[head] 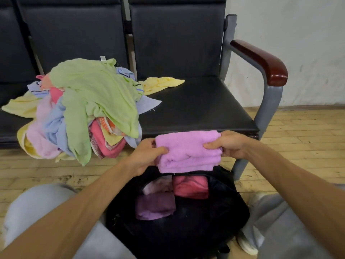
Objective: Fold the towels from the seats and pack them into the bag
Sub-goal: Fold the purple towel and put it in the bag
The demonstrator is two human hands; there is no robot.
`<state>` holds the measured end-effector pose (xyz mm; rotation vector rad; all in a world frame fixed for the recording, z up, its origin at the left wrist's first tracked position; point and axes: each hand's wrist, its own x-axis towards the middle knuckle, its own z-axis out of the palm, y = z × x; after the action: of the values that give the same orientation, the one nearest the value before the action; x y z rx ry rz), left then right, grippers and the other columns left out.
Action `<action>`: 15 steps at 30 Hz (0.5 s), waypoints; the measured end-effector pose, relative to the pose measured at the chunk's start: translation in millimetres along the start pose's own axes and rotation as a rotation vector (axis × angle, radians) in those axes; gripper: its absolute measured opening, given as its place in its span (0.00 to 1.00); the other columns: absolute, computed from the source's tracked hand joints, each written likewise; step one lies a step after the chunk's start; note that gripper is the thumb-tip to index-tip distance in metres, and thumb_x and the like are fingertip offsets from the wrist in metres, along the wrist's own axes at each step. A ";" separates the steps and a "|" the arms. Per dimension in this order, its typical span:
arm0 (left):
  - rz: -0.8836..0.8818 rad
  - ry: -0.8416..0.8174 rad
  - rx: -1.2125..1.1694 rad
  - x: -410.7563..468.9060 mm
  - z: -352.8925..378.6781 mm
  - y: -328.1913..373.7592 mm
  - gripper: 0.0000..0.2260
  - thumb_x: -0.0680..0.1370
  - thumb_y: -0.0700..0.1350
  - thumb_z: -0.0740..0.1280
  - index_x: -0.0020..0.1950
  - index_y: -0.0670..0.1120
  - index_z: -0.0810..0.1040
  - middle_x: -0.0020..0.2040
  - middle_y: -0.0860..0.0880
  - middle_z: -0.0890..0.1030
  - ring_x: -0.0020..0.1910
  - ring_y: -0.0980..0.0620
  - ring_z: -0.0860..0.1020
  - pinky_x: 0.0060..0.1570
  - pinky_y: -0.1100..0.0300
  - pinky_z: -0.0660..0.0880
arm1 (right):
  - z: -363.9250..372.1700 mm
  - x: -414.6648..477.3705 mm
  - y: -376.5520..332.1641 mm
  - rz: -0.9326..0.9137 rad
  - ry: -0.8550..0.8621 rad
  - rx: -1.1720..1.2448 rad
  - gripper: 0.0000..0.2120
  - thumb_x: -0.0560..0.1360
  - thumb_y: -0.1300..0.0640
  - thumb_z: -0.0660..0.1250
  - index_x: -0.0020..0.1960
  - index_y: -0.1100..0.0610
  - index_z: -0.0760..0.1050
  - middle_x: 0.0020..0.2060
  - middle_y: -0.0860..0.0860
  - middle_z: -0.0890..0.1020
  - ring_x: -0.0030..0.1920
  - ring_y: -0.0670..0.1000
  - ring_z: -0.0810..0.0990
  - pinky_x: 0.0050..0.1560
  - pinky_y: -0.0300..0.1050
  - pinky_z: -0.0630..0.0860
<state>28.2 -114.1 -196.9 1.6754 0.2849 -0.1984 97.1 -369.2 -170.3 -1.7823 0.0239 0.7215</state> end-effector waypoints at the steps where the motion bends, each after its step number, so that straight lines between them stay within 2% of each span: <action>1: -0.016 -0.010 0.040 0.9 1.7 -9.0 0.13 0.74 0.37 0.71 0.57 0.41 0.76 0.53 0.38 0.82 0.46 0.45 0.81 0.43 0.49 0.79 | 1.4 3.4 5.5 0.033 -0.009 -0.087 0.09 0.74 0.62 0.72 0.53 0.63 0.79 0.45 0.59 0.83 0.44 0.56 0.82 0.43 0.49 0.80; 3: -0.054 -0.002 0.072 2.7 11.3 -32.4 0.14 0.75 0.38 0.71 0.60 0.41 0.74 0.51 0.40 0.81 0.43 0.48 0.82 0.38 0.51 0.81 | 5.5 11.9 19.3 0.102 -0.057 -0.247 0.09 0.76 0.54 0.71 0.53 0.57 0.78 0.45 0.58 0.83 0.42 0.58 0.81 0.45 0.53 0.80; 4: -0.077 0.030 0.054 3.1 19.7 -45.9 0.12 0.76 0.36 0.69 0.58 0.41 0.74 0.48 0.41 0.81 0.39 0.51 0.82 0.34 0.55 0.81 | 8.0 16.5 29.1 0.133 -0.088 -0.272 0.10 0.77 0.51 0.69 0.54 0.55 0.77 0.46 0.58 0.83 0.42 0.58 0.82 0.45 0.53 0.81; 6: -0.141 0.132 -0.014 5.8 37.3 -71.5 0.06 0.77 0.34 0.67 0.53 0.40 0.76 0.40 0.44 0.79 0.28 0.55 0.79 0.24 0.63 0.75 | 14.4 26.4 55.1 0.174 -0.095 -0.245 0.09 0.78 0.52 0.68 0.55 0.55 0.76 0.47 0.57 0.82 0.42 0.56 0.82 0.39 0.50 0.82; 8: -0.216 0.187 -0.026 17.8 49.6 -96.4 0.02 0.77 0.37 0.68 0.48 0.39 0.78 0.35 0.44 0.78 0.26 0.52 0.75 0.21 0.64 0.72 | 18.1 37.2 85.0 0.206 -0.023 -0.181 0.12 0.76 0.54 0.71 0.57 0.58 0.77 0.46 0.56 0.83 0.40 0.53 0.82 0.38 0.47 0.83; 10: -0.285 0.193 -0.024 31.1 55.6 -120.2 0.04 0.77 0.38 0.70 0.42 0.40 0.79 0.33 0.44 0.78 0.25 0.52 0.75 0.21 0.64 0.71 | 19.7 49.0 117.9 0.245 0.060 -0.108 0.18 0.74 0.55 0.74 0.60 0.62 0.76 0.49 0.59 0.83 0.41 0.54 0.82 0.39 0.47 0.82; 11: -0.312 0.198 -0.011 38.0 59.2 -131.6 0.04 0.76 0.39 0.70 0.42 0.41 0.79 0.34 0.45 0.79 0.27 0.52 0.76 0.23 0.64 0.72 | 20.7 56.8 134.2 0.258 0.096 -0.070 0.19 0.73 0.56 0.75 0.60 0.63 0.76 0.51 0.61 0.83 0.43 0.55 0.82 0.39 0.48 0.82; 13: -0.350 0.186 0.040 50.6 67.1 -151.2 0.04 0.75 0.40 0.71 0.48 0.40 0.80 0.39 0.45 0.81 0.35 0.49 0.78 0.31 0.61 0.75 | 22.1 73.4 162.6 0.295 0.162 -0.022 0.19 0.73 0.56 0.75 0.59 0.64 0.76 0.52 0.62 0.82 0.47 0.58 0.83 0.38 0.48 0.82; 15: -0.400 0.155 0.077 62.4 77.1 -172.5 0.07 0.77 0.40 0.69 0.53 0.39 0.79 0.43 0.44 0.79 0.42 0.47 0.78 0.38 0.57 0.77 | 23.8 89.4 186.9 0.350 0.193 -0.061 0.15 0.76 0.56 0.71 0.57 0.65 0.77 0.49 0.62 0.83 0.44 0.58 0.83 0.39 0.49 0.82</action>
<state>38.5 -167.5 -388.4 1.6991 0.7375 -0.3815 90.0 -382.7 -378.3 -1.9236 0.4566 0.8002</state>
